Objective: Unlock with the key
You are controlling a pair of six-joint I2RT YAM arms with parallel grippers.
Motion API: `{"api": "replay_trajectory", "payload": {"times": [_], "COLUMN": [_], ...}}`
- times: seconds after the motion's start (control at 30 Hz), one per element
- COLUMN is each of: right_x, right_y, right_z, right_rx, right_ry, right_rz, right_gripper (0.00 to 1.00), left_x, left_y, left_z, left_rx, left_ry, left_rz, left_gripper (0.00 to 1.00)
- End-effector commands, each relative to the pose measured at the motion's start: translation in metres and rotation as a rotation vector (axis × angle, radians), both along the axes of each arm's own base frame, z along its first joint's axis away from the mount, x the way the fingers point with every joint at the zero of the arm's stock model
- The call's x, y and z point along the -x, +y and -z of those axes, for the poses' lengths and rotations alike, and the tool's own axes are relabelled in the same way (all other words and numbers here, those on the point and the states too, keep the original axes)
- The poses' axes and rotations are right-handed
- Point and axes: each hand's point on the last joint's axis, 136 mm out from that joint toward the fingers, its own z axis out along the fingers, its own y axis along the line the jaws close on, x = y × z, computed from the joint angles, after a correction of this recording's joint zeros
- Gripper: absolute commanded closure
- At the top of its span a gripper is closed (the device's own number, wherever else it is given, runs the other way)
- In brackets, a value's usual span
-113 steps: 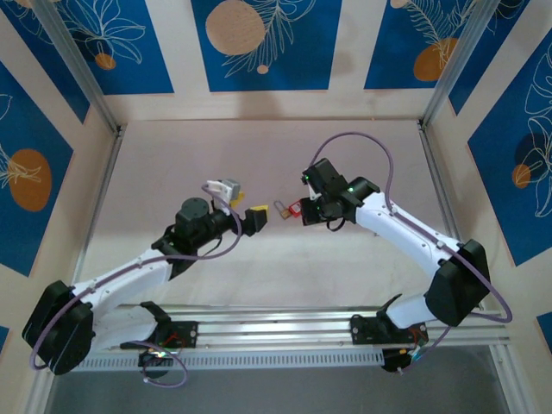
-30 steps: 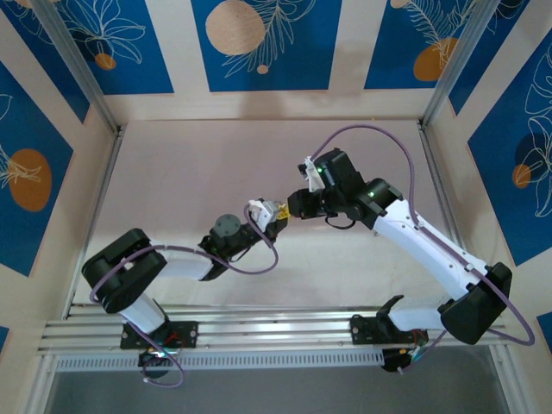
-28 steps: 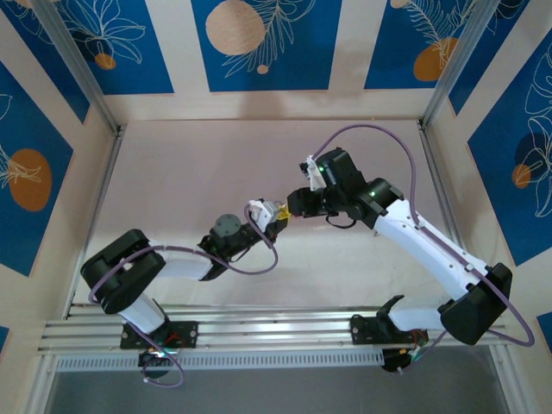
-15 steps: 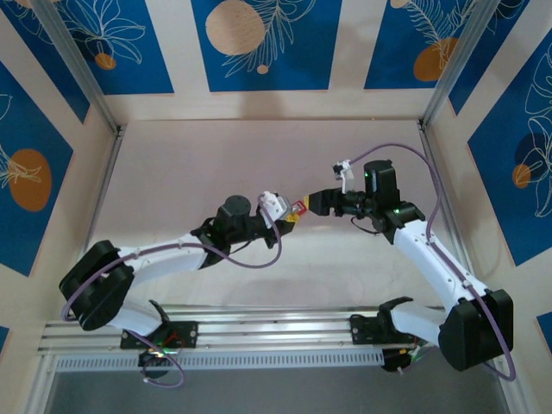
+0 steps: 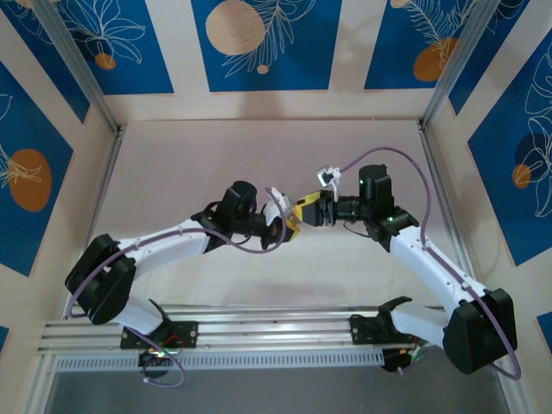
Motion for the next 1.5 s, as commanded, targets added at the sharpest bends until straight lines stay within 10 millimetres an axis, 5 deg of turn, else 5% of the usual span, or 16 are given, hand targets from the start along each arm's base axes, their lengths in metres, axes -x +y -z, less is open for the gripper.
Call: {"api": "replay_trajectory", "payload": {"times": [0.0,0.5,1.0,1.23,1.47], "right_x": [0.007,0.01,0.013,0.007,-0.018], "right_y": [0.002,0.012,0.017,0.013,-0.004], "right_z": [0.016,0.022,0.02,0.02,0.011], "right_rx": [0.026,0.029,0.042,0.063,0.101], "right_ry": [0.003,0.016,0.004,-0.009,-0.048], "right_rz": [-0.015,-0.044,-0.042,0.017,0.198], "right_gripper": [0.53,0.67,0.93,0.97,0.98], "left_x": [0.004,0.001,-0.001,-0.009,-0.025], "left_y": [-0.001,0.003,-0.001,0.002,0.015], "left_z": [-0.011,-0.016,-0.018,-0.016,-0.005], "left_rx": [0.029,0.052,0.081,0.071,0.008], "left_ry": [0.045,0.066,0.106,0.067,0.007], "left_rz": [0.054,0.061,0.078,0.039,-0.094], "left_gripper": [1.0,1.0,1.0,0.51,0.37]}}
